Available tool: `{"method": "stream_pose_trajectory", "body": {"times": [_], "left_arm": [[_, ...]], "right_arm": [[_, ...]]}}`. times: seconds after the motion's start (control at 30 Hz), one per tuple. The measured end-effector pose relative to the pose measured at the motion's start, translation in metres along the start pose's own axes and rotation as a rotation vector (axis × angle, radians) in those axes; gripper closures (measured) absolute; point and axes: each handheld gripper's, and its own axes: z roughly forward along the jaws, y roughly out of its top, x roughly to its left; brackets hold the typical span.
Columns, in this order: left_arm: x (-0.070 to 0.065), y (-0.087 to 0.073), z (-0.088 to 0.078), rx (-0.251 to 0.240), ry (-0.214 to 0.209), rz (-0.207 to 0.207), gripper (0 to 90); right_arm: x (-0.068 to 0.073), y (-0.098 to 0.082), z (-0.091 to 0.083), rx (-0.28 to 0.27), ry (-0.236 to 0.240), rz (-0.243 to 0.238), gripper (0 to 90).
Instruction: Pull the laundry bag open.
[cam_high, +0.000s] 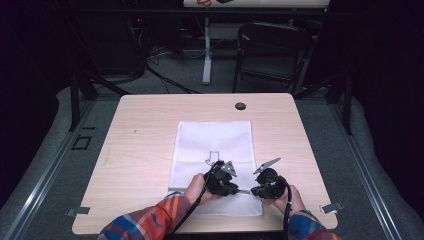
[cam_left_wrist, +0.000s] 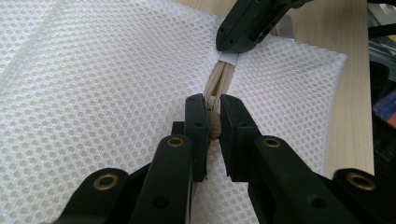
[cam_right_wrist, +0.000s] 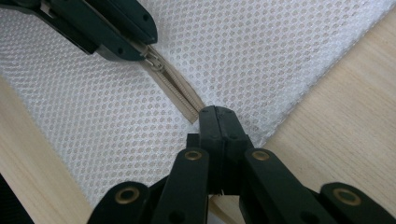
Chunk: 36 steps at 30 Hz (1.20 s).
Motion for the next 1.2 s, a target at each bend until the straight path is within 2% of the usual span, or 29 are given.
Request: {"method": "stream_pose_trajectory", "body": {"times": [0.2, 0.27, 0.77, 1.2], "left_arm": [[0.001, -0.002, -0.002, -0.011, -0.017, -0.007, 81.8], [0.000, -0.003, -0.004, -0.001, 0.004, -0.001, 81.8], [0.004, -0.012, -0.016, 0.005, 0.001, -0.004, 81.4], [0.009, -0.031, -0.029, 0.018, 0.006, -0.020, 81.2]], "right_arm": [[0.000, 0.000, 0.000, -0.004, -0.003, 0.002, 90.0], [0.000, 0.000, 0.000, -0.004, -0.003, 0.002, 90.0], [0.000, 0.000, 0.000, -0.001, -0.003, 0.003, 90.0], [0.000, 0.000, 0.000, -0.001, -0.004, 0.002, 90.0]]}}
